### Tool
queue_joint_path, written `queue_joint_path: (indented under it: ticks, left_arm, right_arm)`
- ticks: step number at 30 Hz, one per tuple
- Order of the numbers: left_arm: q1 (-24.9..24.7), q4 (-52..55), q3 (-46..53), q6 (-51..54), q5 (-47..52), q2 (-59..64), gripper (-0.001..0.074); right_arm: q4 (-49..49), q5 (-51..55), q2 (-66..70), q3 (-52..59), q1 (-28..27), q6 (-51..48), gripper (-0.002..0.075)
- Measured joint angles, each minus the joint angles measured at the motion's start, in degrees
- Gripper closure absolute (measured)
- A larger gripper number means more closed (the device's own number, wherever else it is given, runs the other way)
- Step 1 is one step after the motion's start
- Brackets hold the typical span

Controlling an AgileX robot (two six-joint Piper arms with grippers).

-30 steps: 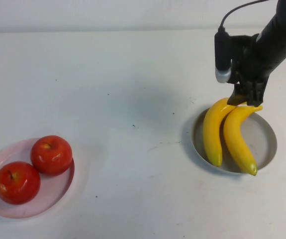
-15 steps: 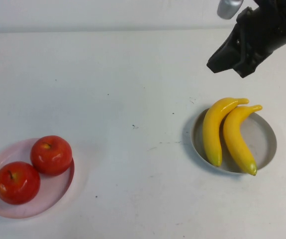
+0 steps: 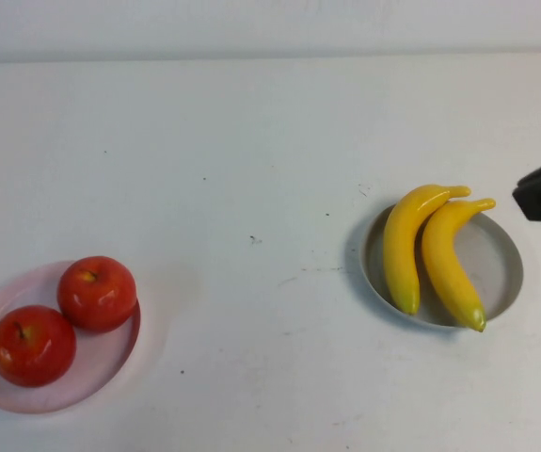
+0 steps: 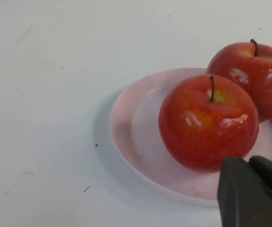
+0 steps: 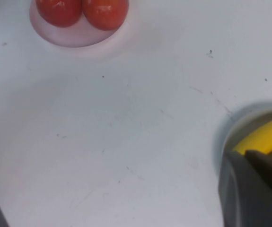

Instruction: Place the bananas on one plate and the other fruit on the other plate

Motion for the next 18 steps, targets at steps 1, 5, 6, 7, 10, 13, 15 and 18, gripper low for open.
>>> queue_joint_path:
  ticks: [1,5,6,7,10,13,15,18]
  left_arm:
    - [0.0,0.0,0.0,0.0,0.0,0.0,0.0731]
    - [0.0,0.0,0.0,0.0,0.0,0.0,0.0731]
    - [0.0,0.0,0.0,0.0,0.0,0.0,0.0731]
    - [0.0,0.0,0.0,0.0,0.0,0.0,0.0731]
    - [0.0,0.0,0.0,0.0,0.0,0.0,0.0731]
    - [0.0,0.0,0.0,0.0,0.0,0.0,0.0731]
    - [0.0,0.0,0.0,0.0,0.0,0.0,0.0731]
    - [0.0,0.0,0.0,0.0,0.0,0.0,0.0731]
  right_arm:
    - [-0.6,0.1,-2.0,0.7,0.0,0.5,0.0741]
    - [-3.0,0.3,-7.4,2.9,0.0,6.1,0.0741]
    - [-4.0,0.3,-8.0,3.2,0.0,8.4,0.0741]
    - [-5.2,-0.1,-8.4,3.8,0.0,10.6,0.0741]
    - [-8.3,-5.4,-10.1,7.1,0.0,14.7,0.0741]
    - [-11.6,-16.7,-14.3,15.0,-0.1,16.5,0.0741]
    - [-12.3,-24.0,-17.8,21.0,-0.9,16.8,0.0741]
    - [-11.4,-38.1,-25.9,34.2,-3.7,17.1,0.0741]
